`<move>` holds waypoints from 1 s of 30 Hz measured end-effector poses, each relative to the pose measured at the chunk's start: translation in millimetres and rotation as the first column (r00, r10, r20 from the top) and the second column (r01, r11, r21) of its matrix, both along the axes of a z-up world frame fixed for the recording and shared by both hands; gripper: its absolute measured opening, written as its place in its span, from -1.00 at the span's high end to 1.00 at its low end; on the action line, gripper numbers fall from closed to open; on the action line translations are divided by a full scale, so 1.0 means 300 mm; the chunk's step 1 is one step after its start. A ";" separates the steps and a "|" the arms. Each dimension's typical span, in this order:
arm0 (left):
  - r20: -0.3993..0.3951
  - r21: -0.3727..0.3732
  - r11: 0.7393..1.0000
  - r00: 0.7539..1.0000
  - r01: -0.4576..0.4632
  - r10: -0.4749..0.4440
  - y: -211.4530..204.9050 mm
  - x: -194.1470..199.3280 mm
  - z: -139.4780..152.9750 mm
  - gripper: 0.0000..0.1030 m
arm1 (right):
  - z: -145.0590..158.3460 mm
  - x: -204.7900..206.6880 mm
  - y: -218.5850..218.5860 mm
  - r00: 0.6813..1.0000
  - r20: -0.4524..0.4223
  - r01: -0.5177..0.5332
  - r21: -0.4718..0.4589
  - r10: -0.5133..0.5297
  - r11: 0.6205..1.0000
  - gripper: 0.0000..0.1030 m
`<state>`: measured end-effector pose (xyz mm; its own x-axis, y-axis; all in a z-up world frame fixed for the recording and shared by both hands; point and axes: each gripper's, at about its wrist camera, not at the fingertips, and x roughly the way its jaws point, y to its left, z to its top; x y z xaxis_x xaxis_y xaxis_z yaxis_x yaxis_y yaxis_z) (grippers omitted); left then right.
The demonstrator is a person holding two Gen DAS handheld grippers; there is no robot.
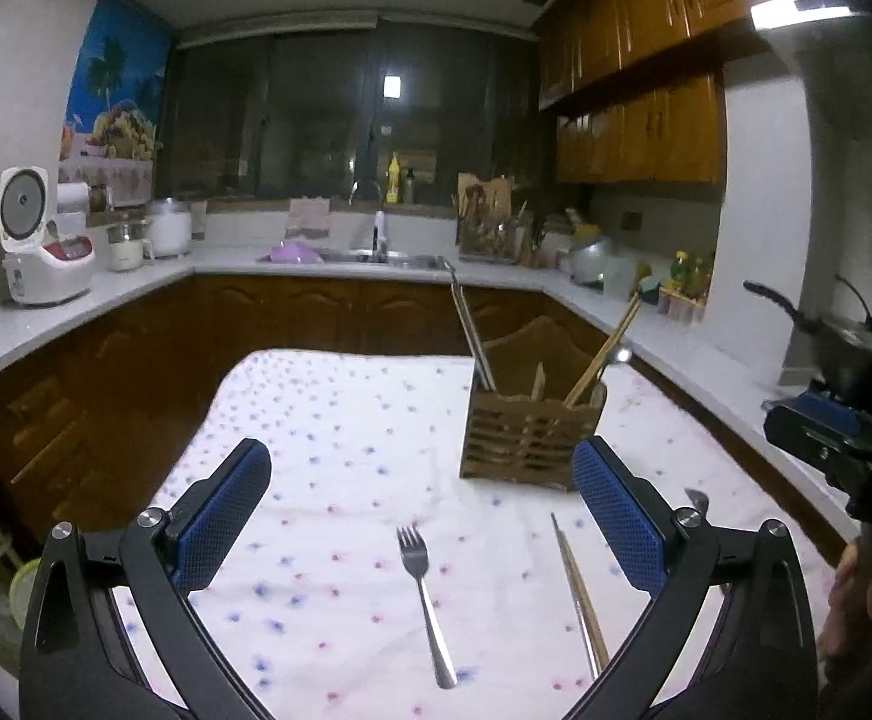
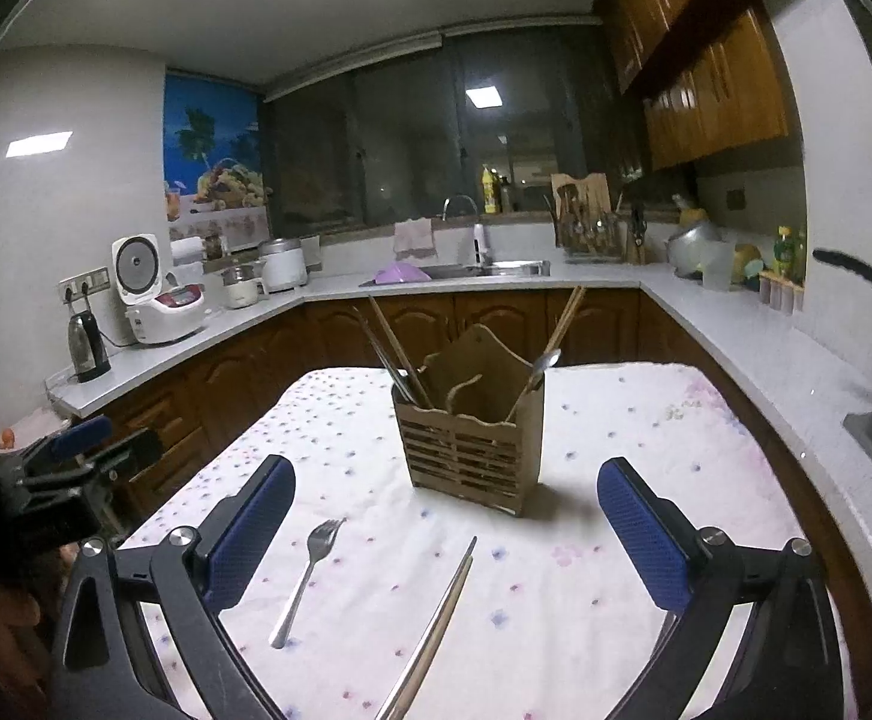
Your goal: Organize utensils
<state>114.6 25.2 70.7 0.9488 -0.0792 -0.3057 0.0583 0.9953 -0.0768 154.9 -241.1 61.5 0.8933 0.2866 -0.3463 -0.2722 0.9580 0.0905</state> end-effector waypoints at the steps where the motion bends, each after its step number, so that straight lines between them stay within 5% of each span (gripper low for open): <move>1: 0.011 0.005 1.000 1.000 -0.012 0.012 -0.001 -0.010 0.007 -1.00 | 0.011 -0.012 0.000 1.000 0.010 -0.001 -0.001 0.001 1.000 -0.98; 7: -0.006 0.111 0.993 1.000 -0.029 0.030 -0.042 -0.052 -0.052 -1.00 | 0.016 -0.096 0.005 0.998 0.060 0.013 0.005 -0.013 1.000 -1.00; 12: -0.079 0.029 1.000 0.997 0.001 0.002 -0.035 -0.061 -0.145 -1.00 | -0.088 -0.121 0.006 0.999 0.037 0.035 0.000 -0.034 0.999 -1.00; 20: -0.077 0.062 0.998 0.997 -0.018 0.023 -0.043 -0.092 -0.210 -1.00 | -0.222 -0.142 0.010 0.999 -0.023 0.047 -0.001 -0.047 0.999 -1.00; 30: -0.051 0.058 0.998 0.998 -0.036 0.039 -0.028 -0.136 -0.254 -1.00 | -0.269 -0.179 0.012 0.998 0.013 0.059 -0.002 -0.059 0.998 -1.00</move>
